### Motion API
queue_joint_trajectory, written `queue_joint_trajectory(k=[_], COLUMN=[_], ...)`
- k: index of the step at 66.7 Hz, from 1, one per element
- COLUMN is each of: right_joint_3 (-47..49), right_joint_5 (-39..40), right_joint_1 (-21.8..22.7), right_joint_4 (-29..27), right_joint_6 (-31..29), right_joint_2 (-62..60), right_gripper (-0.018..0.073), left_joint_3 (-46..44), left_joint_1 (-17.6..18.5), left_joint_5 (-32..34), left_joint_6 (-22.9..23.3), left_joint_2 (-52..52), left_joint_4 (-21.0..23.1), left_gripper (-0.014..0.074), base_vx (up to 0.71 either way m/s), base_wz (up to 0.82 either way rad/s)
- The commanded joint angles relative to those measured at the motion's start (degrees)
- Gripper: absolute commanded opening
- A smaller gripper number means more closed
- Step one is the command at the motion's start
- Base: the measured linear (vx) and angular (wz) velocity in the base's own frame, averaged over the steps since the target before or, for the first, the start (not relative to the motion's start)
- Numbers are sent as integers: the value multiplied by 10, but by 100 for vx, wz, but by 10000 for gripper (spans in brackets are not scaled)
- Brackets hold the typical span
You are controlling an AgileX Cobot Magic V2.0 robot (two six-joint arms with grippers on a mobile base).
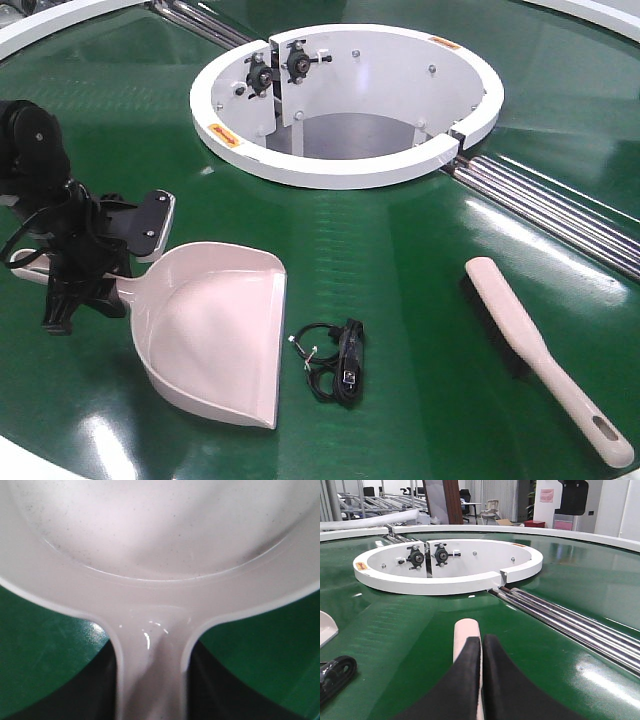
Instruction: Clean and inspect green conveyor with broom and dustpan
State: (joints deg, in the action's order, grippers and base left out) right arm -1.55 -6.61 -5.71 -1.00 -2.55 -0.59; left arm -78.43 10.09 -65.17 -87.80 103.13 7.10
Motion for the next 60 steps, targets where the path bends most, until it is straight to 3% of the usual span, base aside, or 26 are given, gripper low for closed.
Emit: queue_joint_trajectory(k=[1,60], right_joint_3=[-13,-13], right_joint_5=[40,40], right_joint_1=[3,3], right_joint_4=[3,3], right_joint_6=[-3,-3], right_joint_2=[-10,-10], right_gripper=[-9,-9], left_joint_3=[-15,-15], left_joint_1=[8,8], left_joint_5=[-15,18], left_joint_6=[-4,-4], left_joint_2=[-25,-25], left_joint_4=[-4,-4], left_gripper=[-8,-8], base_vx=[0,0], base_wz=[0,0])
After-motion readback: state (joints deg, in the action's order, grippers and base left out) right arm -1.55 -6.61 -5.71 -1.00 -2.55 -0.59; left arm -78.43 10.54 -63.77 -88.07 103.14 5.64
